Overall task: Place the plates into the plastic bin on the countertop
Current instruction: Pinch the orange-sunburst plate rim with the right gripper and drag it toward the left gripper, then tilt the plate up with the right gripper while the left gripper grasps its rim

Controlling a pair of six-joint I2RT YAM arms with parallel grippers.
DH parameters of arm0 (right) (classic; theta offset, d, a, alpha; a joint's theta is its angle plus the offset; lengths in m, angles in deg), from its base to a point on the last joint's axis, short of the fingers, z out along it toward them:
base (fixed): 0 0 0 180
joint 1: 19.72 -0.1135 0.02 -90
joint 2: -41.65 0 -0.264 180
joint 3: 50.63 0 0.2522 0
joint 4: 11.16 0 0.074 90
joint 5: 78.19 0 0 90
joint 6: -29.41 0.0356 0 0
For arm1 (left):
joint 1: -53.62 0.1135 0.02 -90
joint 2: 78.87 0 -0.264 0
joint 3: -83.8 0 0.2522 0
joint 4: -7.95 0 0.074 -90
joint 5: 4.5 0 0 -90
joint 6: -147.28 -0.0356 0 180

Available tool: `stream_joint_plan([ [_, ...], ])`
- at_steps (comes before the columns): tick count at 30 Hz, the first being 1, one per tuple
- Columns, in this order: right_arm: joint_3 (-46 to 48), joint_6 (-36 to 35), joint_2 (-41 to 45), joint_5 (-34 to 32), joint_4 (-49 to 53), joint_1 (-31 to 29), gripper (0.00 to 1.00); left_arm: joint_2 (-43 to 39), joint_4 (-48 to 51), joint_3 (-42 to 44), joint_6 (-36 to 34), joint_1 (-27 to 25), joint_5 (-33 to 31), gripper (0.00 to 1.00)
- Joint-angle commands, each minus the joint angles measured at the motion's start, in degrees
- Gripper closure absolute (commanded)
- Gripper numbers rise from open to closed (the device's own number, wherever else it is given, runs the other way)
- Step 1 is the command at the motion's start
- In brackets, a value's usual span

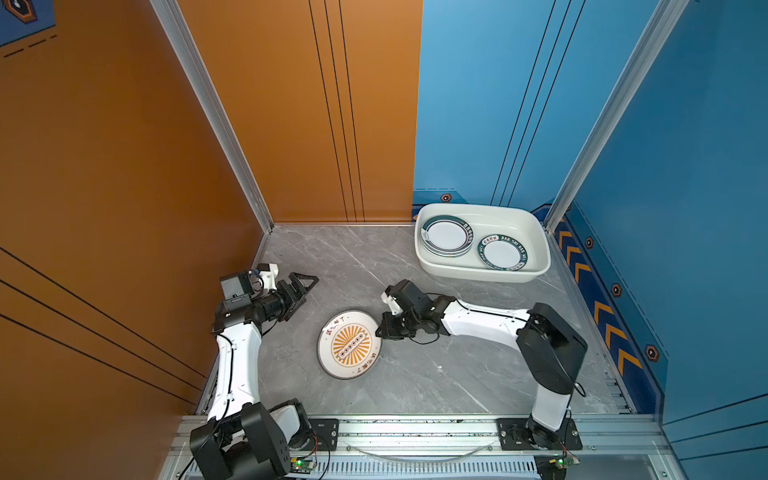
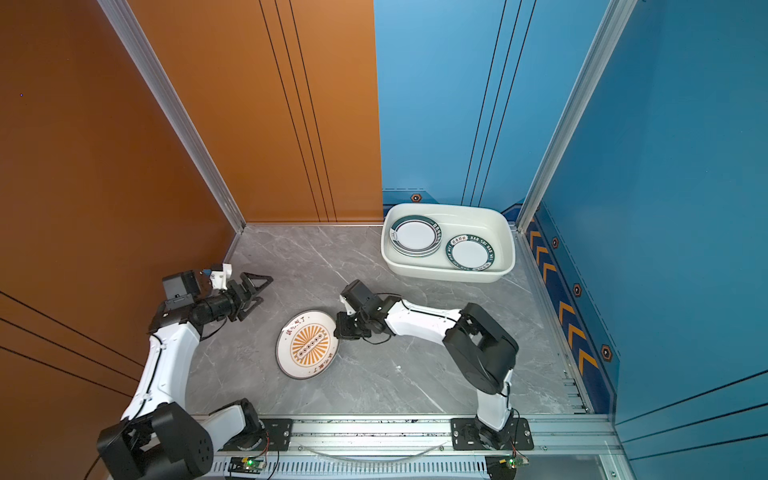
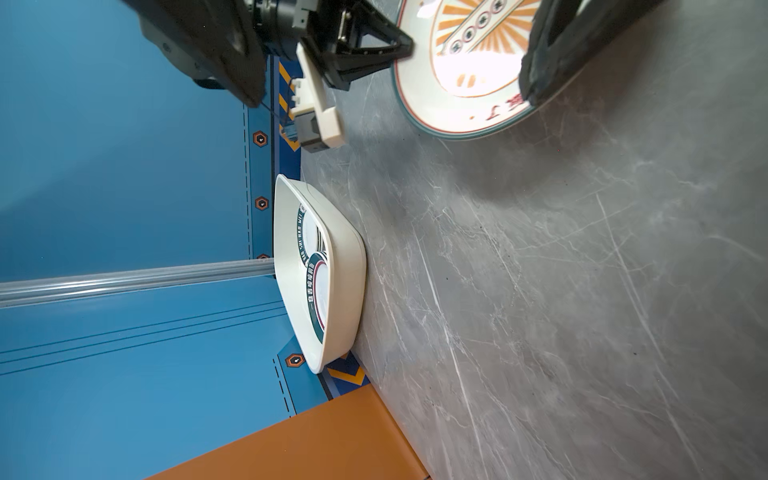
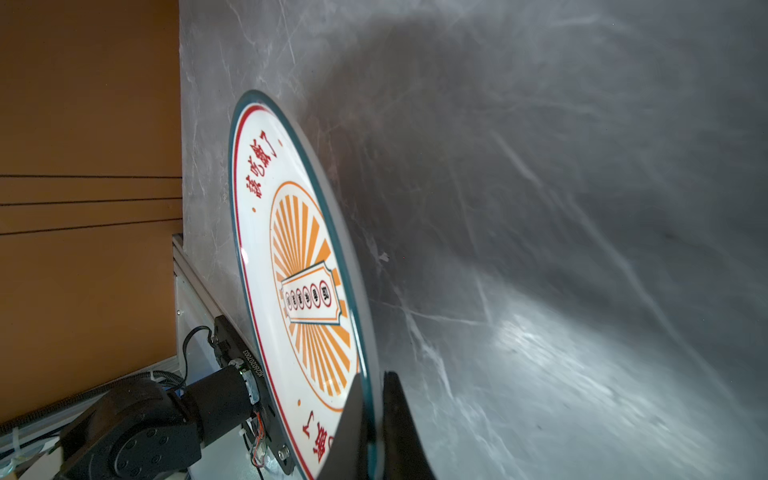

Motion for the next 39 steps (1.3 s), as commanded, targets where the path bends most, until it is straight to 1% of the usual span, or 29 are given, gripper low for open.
stream_joint_plan([
  [1, 3.9, -2.1, 8.1, 0.8, 0.9, 3.6, 1.0, 0.4, -3.0, 3.1, -0.4, -2.3, 1.5, 0.02],
  [5, 8.5, -3.8, 15.8, 2.0, 4.2, 9.1, 1.0, -0.4, -9.4, 6.6, 3.1, -5.9, 2.0, 0.02],
  [9, 12.9, -4.4, 23.0, 5.3, 6.0, 17.1, 1.0, -1.2, -17.0, 9.6, 6.3, -12.2, 1.8, 0.02],
  [12, 14.8, -4.9, 26.8, 8.5, 7.4, 22.5, 1.0, -1.0, -21.5, 11.5, 8.4, -17.5, -0.1, 0.02],
  [14, 15.5, -5.1, 28.6, 10.5, 8.2, 25.3, 1.0, -0.1, -26.4, 13.2, 11.0, -21.5, -1.6, 0.02],
  [17, 16.4, -4.9, 30.3, 13.3, 8.4, 28.3, 1.0, 2.6, -30.9, 13.8, 13.3, -27.2, -4.2, 0.02],
  [21, 16.9, -4.2, 31.2, 15.3, 7.5, 29.7, 1.0, 6.6, -38.7, 13.7, 17.4, -34.0, -8.4, 0.01],
  [23, 17.2, -3.6, 31.3, 15.9, 6.7, 30.0, 1.0, 9.1, -42.1, 13.0, 19.1, -36.5, -9.2, 0.06],
  [24, 17.4, -3.3, 31.2, 16.3, 6.3, 30.1, 1.0, 10.3, -43.9, 12.7, 20.1, -37.7, -9.4, 0.11],
  [25, 17.4, -3.1, 31.3, 16.5, 5.9, 30.2, 1.0, 11.6, -45.4, 12.1, 20.9, -38.9, -9.7, 0.17],
  [30, 17.6, -2.2, 30.8, 17.5, 4.5, 30.6, 1.0, 17.3, -49.4, 9.5, 22.6, -43.6, -9.8, 0.43],
  [34, 17.7, -1.7, 30.3, 18.1, 3.6, 31.0, 1.0, 19.9, -53.7, 9.2, 24.8, -45.1, -9.2, 0.58],
  [39, 17.7, -1.7, 29.3, 18.4, 3.0, 31.4, 1.0, 20.8, -55.8, 9.2, 25.9, -46.0, -8.6, 0.76],
])
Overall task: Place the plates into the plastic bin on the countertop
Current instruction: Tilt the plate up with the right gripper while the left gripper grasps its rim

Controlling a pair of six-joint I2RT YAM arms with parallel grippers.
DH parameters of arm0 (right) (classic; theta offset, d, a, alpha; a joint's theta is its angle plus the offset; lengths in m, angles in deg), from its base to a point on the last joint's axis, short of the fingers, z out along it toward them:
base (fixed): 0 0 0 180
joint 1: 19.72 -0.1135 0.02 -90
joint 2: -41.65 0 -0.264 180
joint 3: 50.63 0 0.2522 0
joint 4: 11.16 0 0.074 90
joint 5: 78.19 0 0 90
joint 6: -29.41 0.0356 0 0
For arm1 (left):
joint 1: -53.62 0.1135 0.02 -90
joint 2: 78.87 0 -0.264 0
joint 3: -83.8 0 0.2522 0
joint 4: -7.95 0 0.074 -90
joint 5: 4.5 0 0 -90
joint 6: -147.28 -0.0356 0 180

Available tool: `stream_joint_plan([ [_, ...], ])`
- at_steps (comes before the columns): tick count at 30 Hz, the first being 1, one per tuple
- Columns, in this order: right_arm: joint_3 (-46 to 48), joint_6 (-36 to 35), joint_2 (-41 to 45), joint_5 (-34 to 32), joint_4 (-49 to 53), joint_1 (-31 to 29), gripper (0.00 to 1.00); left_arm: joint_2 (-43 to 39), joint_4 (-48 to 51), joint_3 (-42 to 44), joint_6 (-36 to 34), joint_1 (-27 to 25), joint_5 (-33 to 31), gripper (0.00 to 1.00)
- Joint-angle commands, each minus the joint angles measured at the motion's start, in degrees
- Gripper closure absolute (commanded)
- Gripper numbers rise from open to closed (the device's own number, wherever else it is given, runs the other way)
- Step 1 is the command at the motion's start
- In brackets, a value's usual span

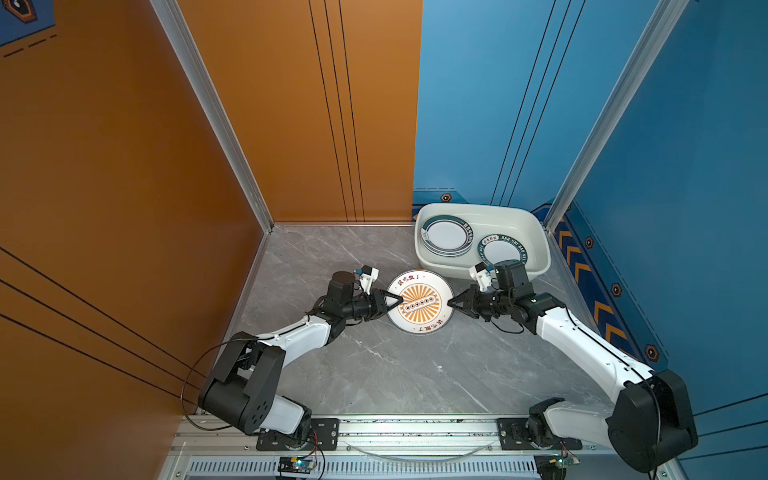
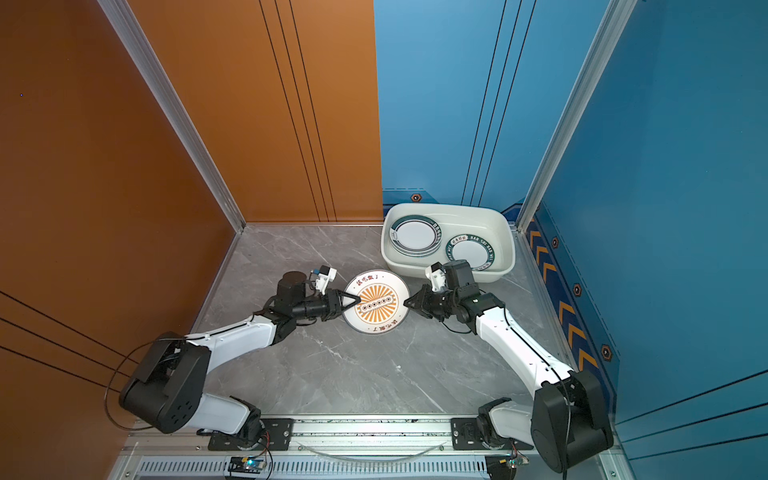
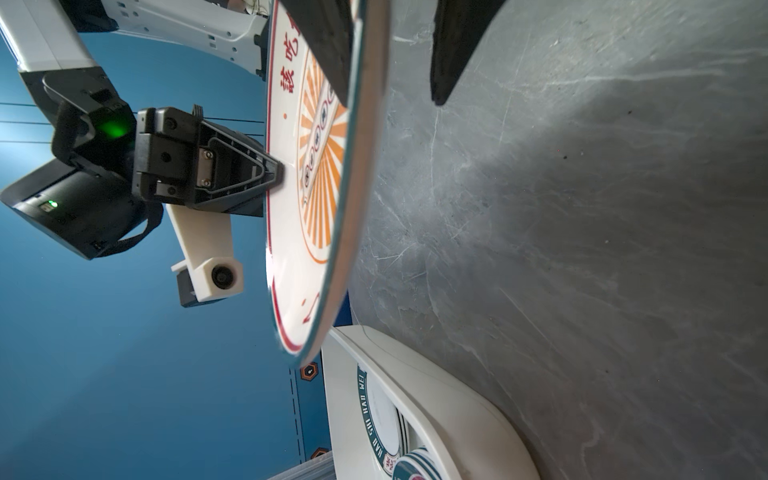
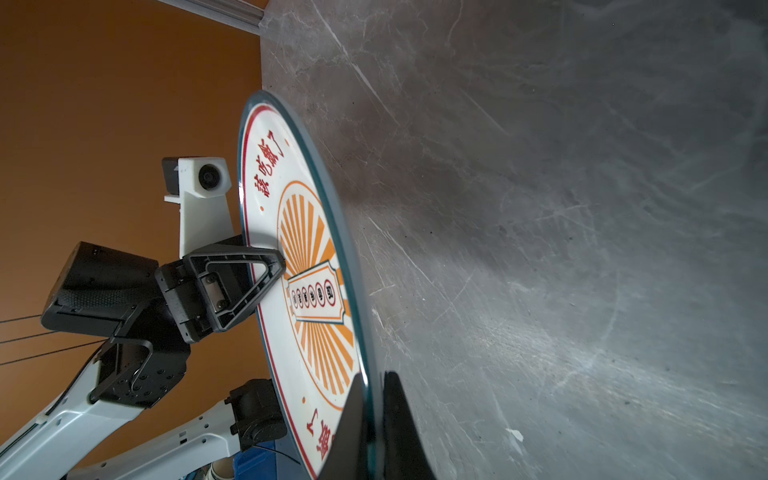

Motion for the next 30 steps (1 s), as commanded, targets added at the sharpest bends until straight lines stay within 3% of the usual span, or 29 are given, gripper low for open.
stream_joint_plan([
  [1, 0.3, 0.8, -0.3, 3.1, -4.2, 0.5, 1.0, 0.8, -3.2, -1.4, 1.0, -0.8, 0.2, 0.77],
  [10, 1.1, 0.5, -1.9, 4.0, -6.0, 0.7, 1.0, 1.3, -3.3, -2.0, 1.0, -2.1, 1.0, 0.85],
  [18, 2.3, 0.3, -2.1, 7.6, -9.4, 1.8, 0.75, 1.4, -3.3, -2.8, 1.4, -2.4, 1.5, 0.91],
  [25, 2.7, 0.6, -3.9, 11.2, -13.9, 2.3, 0.63, 1.9, -3.3, -3.7, 1.8, -3.1, 2.2, 0.97],
  [30, 3.0, 1.5, -6.7, 13.1, -17.3, 2.3, 0.62, 2.2, -3.4, -4.4, 2.1, -3.9, 2.8, 1.0],
])
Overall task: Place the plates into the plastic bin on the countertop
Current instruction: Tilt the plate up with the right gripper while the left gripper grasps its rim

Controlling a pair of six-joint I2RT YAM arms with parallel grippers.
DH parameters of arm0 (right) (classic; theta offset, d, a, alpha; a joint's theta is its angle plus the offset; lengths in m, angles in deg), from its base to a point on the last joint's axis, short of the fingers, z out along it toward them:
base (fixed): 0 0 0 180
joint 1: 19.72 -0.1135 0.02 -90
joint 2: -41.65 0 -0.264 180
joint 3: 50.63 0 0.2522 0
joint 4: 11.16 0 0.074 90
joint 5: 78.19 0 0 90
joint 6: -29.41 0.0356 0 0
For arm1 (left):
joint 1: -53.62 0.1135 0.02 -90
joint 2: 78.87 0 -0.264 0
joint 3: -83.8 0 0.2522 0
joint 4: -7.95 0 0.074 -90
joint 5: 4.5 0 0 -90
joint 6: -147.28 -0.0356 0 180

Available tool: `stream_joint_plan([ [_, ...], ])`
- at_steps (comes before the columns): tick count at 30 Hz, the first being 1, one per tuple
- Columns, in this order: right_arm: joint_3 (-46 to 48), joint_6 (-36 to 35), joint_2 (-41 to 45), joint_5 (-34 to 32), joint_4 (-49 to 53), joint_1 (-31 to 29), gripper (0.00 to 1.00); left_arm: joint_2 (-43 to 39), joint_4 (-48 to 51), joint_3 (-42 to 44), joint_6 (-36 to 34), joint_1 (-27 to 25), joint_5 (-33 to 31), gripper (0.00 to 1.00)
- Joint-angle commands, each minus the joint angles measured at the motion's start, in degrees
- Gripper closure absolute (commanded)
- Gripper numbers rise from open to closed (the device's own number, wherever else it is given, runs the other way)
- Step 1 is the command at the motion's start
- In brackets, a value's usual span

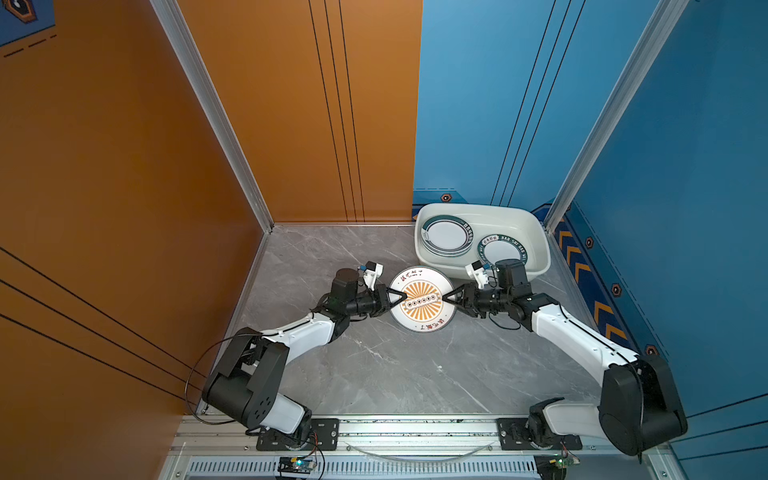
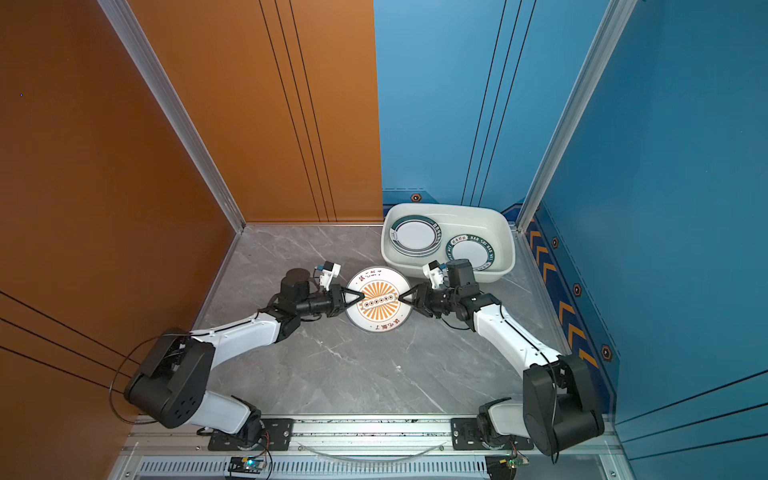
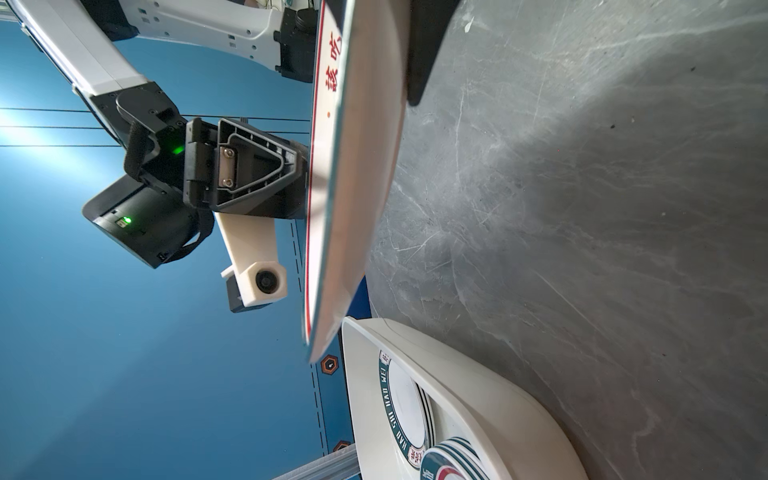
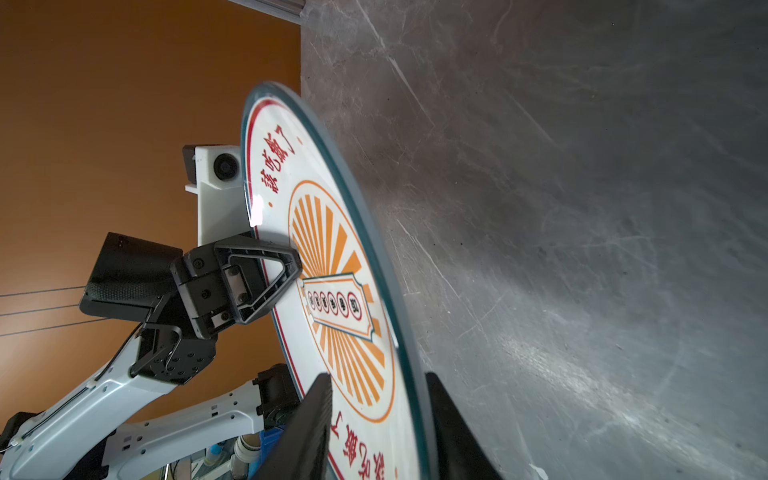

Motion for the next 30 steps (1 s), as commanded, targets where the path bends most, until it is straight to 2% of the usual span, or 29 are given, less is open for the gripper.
stream_joint_plan([
  [1, 0.3, 0.9, -1.5, 3.6, -6.6, -0.1, 0.62, 0.4, -0.7, -2.5, -0.6, -2.0, 3.0, 1.0],
  [7, 0.5, 1.5, -3.2, 4.1, -9.2, -0.1, 0.68, 0.8, -0.8, -3.0, -0.1, -2.5, 3.1, 1.0],
  [12, 0.7, 1.6, -3.8, 4.5, -9.8, -0.3, 0.83, 1.5, -0.8, -3.3, 0.1, -2.7, 3.2, 1.0],
  [17, 1.0, 1.5, -3.7, 4.9, -9.8, -0.4, 0.92, 1.8, -0.8, -3.7, 0.0, -3.0, 3.2, 1.0],
  [19, 0.9, 1.3, -3.7, 4.9, -9.7, -0.4, 0.96, 1.8, -0.8, -3.7, 0.1, -3.1, 3.1, 0.97],
  [20, 0.7, 1.2, -3.7, 4.8, -9.3, -0.3, 0.98, 1.7, -0.8, -3.8, 0.1, -3.1, 3.1, 0.93],
  [25, -0.4, -0.4, -4.0, 3.1, -6.0, 0.7, 1.0, 0.6, 1.3, -4.4, -0.7, -3.2, 3.0, 0.6],
  [28, -1.6, -1.0, -4.5, 2.3, -4.2, 2.0, 1.0, -1.3, 7.3, -5.8, -4.1, -3.4, 2.1, 0.3],
  [30, -3.1, -2.1, -5.2, 1.7, -1.9, 3.1, 1.0, -2.9, 12.2, -7.1, -7.3, -3.6, 1.1, 0.16],
])
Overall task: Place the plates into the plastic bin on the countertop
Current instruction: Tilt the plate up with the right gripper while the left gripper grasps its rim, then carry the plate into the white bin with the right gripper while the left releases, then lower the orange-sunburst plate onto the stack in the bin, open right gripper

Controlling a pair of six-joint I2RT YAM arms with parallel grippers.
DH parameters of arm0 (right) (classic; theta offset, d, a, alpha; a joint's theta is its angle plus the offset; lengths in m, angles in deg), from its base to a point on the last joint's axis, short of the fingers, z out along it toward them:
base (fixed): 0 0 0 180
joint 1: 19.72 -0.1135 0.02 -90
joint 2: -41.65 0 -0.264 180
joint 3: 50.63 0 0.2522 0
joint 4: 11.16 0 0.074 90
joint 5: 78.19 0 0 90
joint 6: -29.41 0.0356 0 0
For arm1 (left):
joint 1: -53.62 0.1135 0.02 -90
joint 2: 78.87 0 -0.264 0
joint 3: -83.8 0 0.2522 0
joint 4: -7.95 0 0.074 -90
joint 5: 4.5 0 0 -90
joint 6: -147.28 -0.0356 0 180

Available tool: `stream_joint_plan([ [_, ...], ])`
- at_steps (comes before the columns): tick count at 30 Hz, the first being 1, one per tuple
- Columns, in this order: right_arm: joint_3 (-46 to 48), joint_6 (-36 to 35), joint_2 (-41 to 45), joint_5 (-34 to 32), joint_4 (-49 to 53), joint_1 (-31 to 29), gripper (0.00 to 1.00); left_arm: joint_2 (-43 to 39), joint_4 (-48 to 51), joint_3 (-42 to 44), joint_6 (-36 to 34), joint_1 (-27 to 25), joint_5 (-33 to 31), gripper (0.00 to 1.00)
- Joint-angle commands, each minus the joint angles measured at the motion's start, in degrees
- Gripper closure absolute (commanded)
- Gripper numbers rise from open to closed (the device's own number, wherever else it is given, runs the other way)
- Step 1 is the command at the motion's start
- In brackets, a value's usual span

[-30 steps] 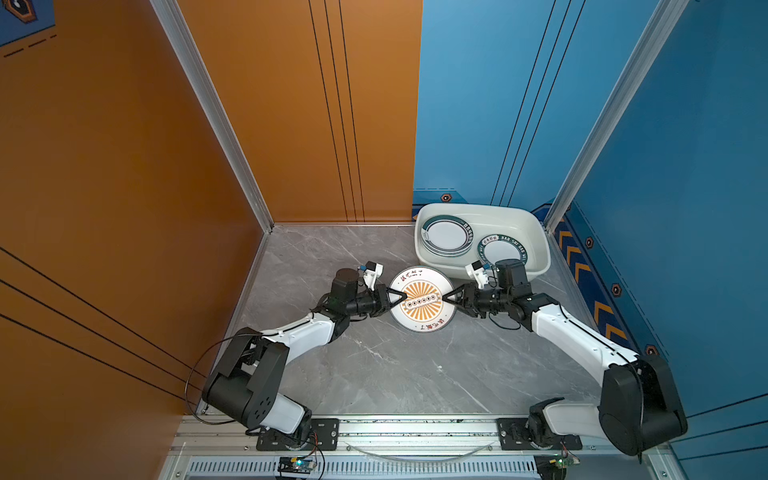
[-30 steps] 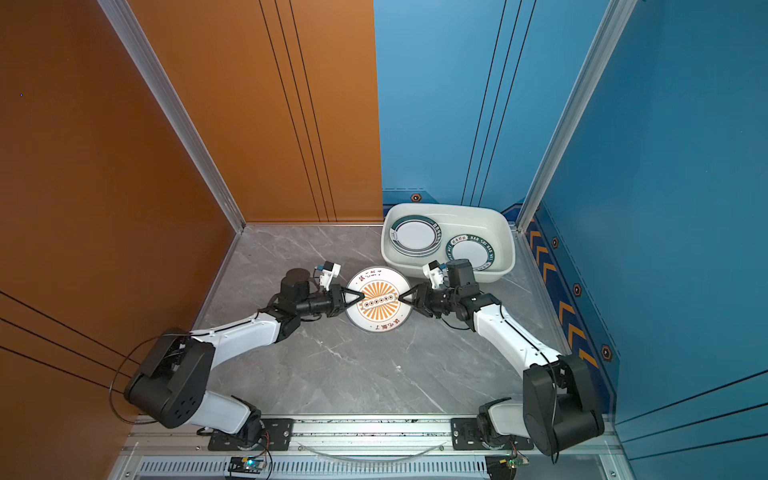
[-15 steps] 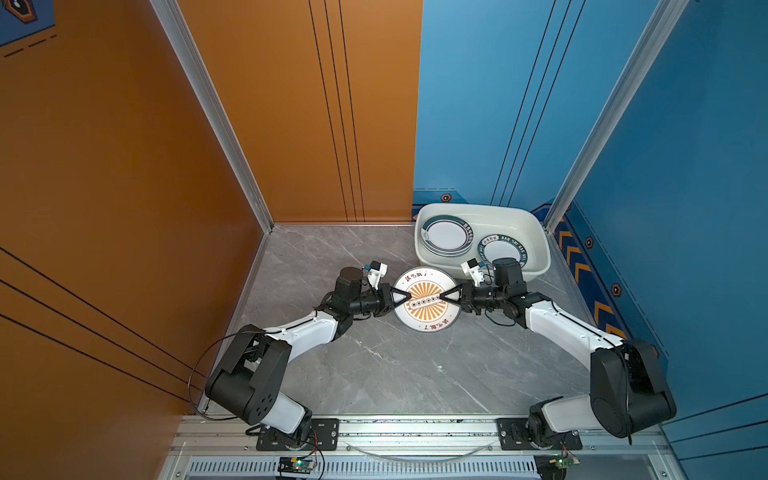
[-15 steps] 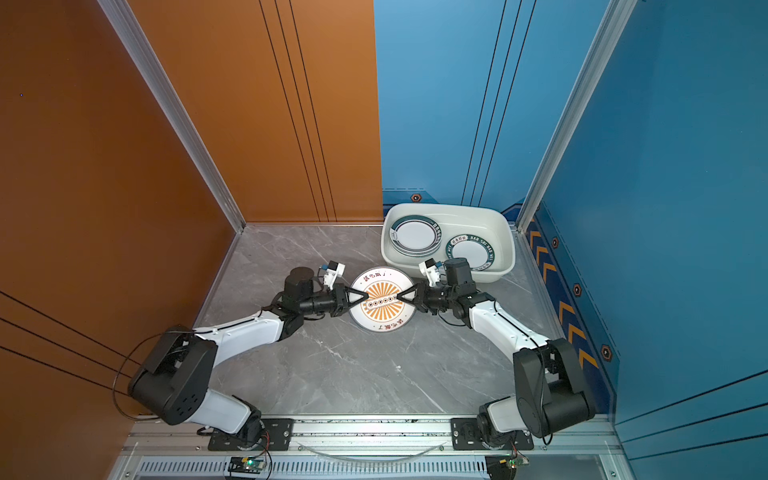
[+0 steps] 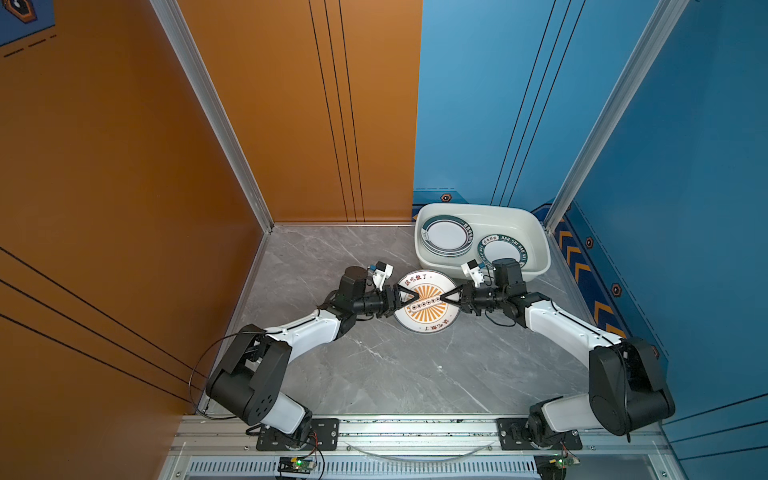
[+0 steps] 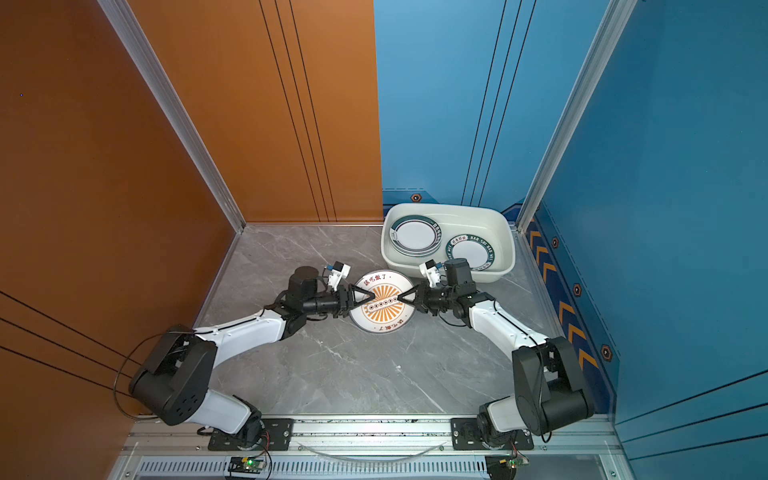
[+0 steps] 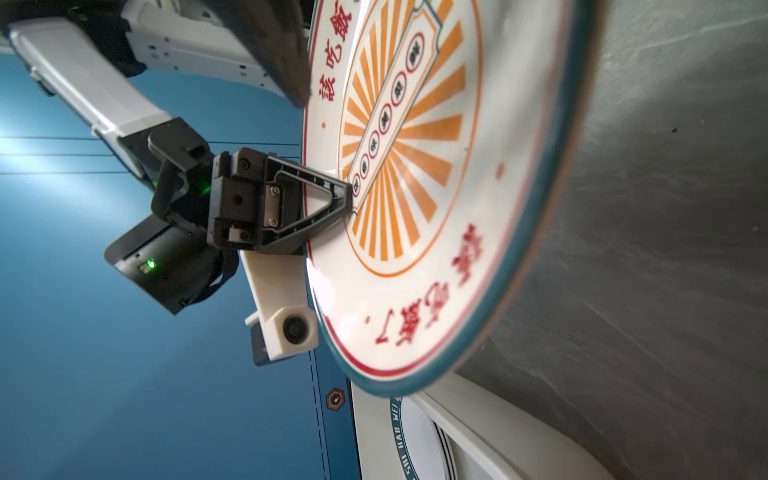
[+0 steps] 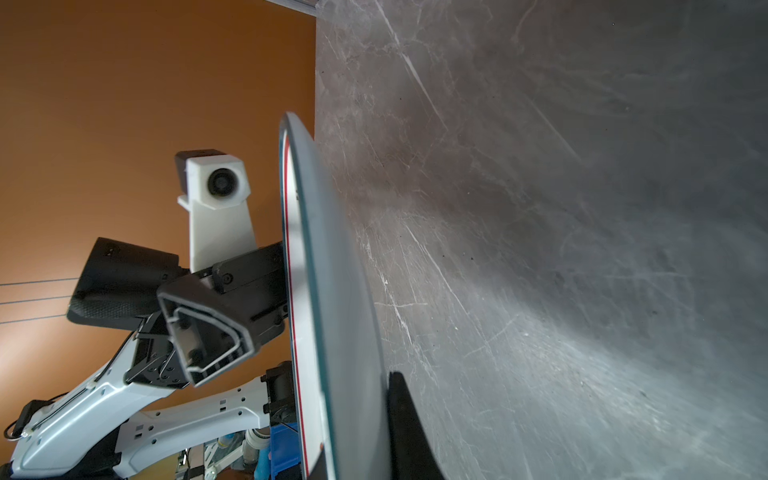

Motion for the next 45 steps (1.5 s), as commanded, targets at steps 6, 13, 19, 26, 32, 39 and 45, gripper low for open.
stream_joint_plan([
  [6, -12.0, -6.6, -4.3, -5.0, 12.0, 5.9, 1.0, -7.1, 19.3, -6.0, -13.0, -0.7, -3.1, 0.02],
  [13, -25.5, -6.2, -13.3, -10.4, 16.5, 11.7, 1.0, -9.6, 28.2, -6.9, -17.5, 0.3, -6.7, 0.02],
  [19, -39.3, -4.4, -24.3, -16.2, 19.4, 14.2, 1.0, -11.5, 31.7, -5.9, -19.4, 1.6, -8.5, 0.02],
  [26, -55.5, -1.3, -39.5, -18.8, 22.6, 14.6, 1.0, -13.9, 32.7, -3.3, -20.1, 5.0, -6.8, 0.02],
  [32, -66.4, 1.0, -47.5, -20.3, 24.8, 14.6, 1.0, -16.0, 33.1, -1.5, -20.3, 7.5, -5.4, 0.02],
  [39, -70.8, 3.0, -52.3, -21.2, 26.2, 14.5, 0.98, -17.4, 34.9, -0.3, -20.6, 9.0, -4.6, 0.02],
  [45, -70.9, 2.1, -53.3, -22.1, 27.5, 14.5, 0.89, -18.2, 35.3, 0.5, -20.7, 9.6, -4.3, 0.02],
])
